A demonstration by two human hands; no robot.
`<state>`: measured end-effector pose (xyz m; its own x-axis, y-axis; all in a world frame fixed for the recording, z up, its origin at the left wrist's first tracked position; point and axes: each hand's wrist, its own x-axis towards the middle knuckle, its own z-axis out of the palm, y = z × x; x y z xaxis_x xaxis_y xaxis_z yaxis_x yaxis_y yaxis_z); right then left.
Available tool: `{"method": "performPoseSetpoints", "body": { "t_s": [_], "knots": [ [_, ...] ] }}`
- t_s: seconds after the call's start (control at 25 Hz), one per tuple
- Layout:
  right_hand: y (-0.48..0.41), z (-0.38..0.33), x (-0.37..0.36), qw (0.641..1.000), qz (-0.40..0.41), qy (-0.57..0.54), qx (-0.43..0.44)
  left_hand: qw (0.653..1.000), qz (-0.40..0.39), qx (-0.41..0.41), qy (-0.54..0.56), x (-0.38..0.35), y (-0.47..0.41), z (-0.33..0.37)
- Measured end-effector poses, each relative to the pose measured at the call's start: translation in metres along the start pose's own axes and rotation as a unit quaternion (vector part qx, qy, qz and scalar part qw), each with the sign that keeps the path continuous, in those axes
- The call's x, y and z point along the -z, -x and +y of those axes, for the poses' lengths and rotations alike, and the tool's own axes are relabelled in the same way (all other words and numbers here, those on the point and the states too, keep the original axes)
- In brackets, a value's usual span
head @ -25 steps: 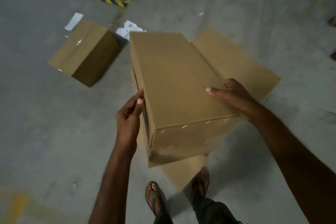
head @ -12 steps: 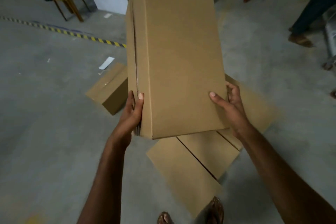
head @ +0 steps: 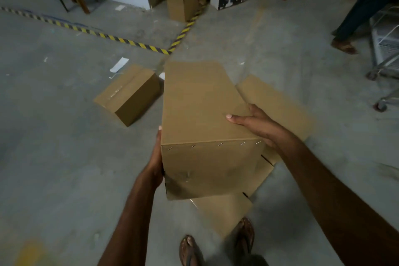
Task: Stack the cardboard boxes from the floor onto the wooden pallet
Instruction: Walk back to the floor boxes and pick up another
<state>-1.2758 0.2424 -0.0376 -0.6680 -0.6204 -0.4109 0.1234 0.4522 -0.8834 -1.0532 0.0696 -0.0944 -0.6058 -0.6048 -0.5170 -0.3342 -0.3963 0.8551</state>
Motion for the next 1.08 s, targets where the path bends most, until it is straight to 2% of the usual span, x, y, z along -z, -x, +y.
{"method": "performPoseSetpoints", "body": {
  "t_s": [0.12,0.24,0.4,0.6,0.72,0.8,0.88,1.0,1.08],
  "knots": [
    [-0.014,0.039,-0.008,0.993,-0.045,0.042,-0.098,0.995,-0.006,0.092,0.035,0.005,-0.005,-0.035],
    [-0.023,0.07,-0.02,0.983,-0.062,0.099,-0.14,0.986,-0.034,0.156,0.051,0.012,-0.014,-0.07],
    [-0.043,0.097,-0.036,0.973,-0.095,0.165,-0.128,0.969,-0.021,0.232,0.086,0.015,-0.028,-0.1],
    [-0.064,0.107,-0.048,0.942,-0.148,0.278,-0.12,0.953,-0.001,0.293,0.075,0.014,-0.049,-0.112],
    [-0.085,0.101,-0.056,0.908,-0.104,0.393,-0.1,0.945,0.004,0.315,0.089,0.019,-0.067,-0.11],
    [-0.098,0.095,-0.069,0.878,-0.02,0.475,-0.051,0.951,0.011,0.294,0.094,0.025,-0.081,-0.107],
    [-0.1,0.087,-0.086,0.864,0.06,0.5,0.003,0.955,0.013,0.282,0.088,0.024,-0.093,-0.097],
    [-0.097,0.088,-0.109,0.834,0.069,0.544,0.053,0.952,0.009,0.3,0.059,0.024,-0.106,-0.1],
    [-0.1,0.087,-0.111,0.829,0.068,0.553,0.038,0.943,0.033,0.329,0.04,0.03,-0.102,-0.118]
  ]
}}
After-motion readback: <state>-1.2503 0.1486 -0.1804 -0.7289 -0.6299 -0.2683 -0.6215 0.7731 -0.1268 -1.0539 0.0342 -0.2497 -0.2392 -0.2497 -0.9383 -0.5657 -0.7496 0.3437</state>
